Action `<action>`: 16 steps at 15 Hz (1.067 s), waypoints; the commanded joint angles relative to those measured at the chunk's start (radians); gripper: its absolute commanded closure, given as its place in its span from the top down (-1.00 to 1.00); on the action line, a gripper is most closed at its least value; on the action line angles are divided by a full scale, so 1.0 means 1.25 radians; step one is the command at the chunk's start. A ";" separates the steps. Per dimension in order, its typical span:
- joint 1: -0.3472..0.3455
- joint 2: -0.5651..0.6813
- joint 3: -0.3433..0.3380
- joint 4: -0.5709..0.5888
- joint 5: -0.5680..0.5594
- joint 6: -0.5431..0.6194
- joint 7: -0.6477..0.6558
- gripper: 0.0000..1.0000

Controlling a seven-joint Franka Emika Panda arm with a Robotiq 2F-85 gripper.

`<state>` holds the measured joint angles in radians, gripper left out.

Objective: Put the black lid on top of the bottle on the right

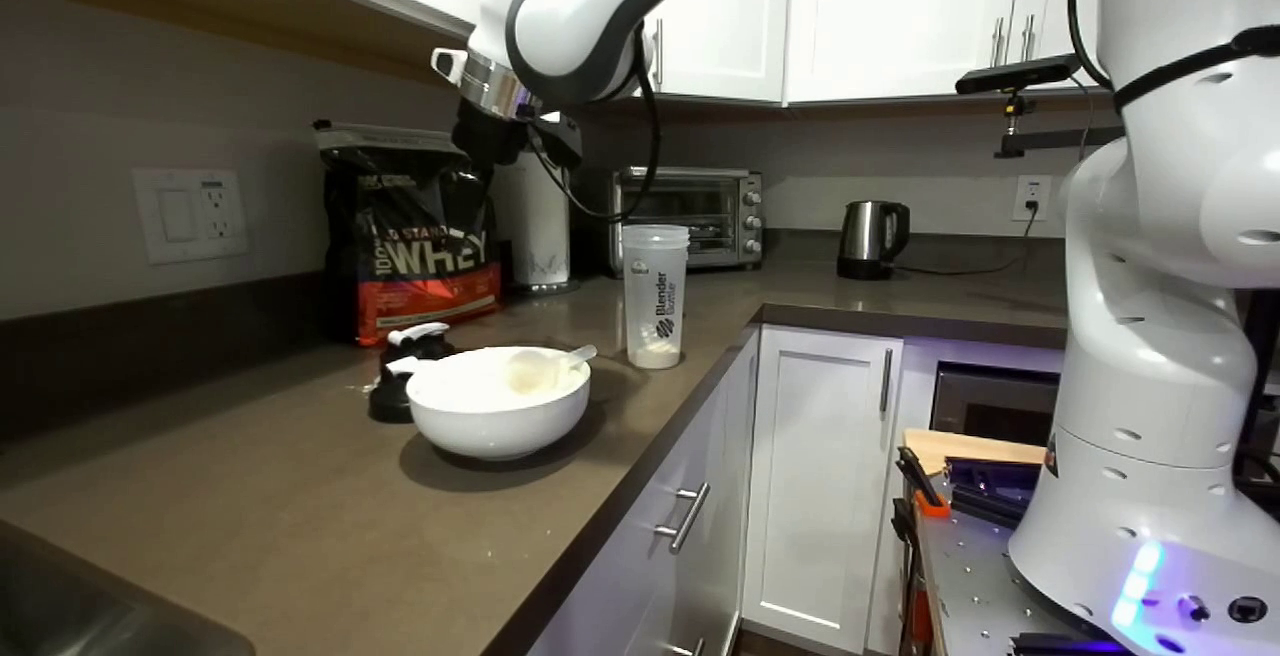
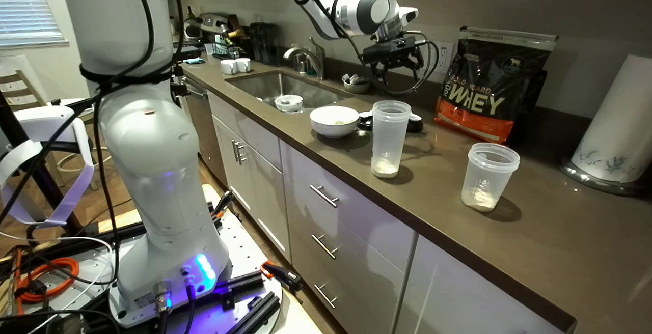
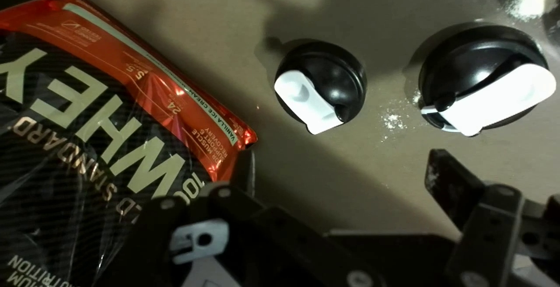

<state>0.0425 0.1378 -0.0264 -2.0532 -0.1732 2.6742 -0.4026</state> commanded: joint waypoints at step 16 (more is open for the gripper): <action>-0.032 0.114 0.040 0.067 -0.055 0.072 -0.086 1.00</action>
<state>0.0353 0.2423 -0.0076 -2.0069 -0.2325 2.7491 -0.4376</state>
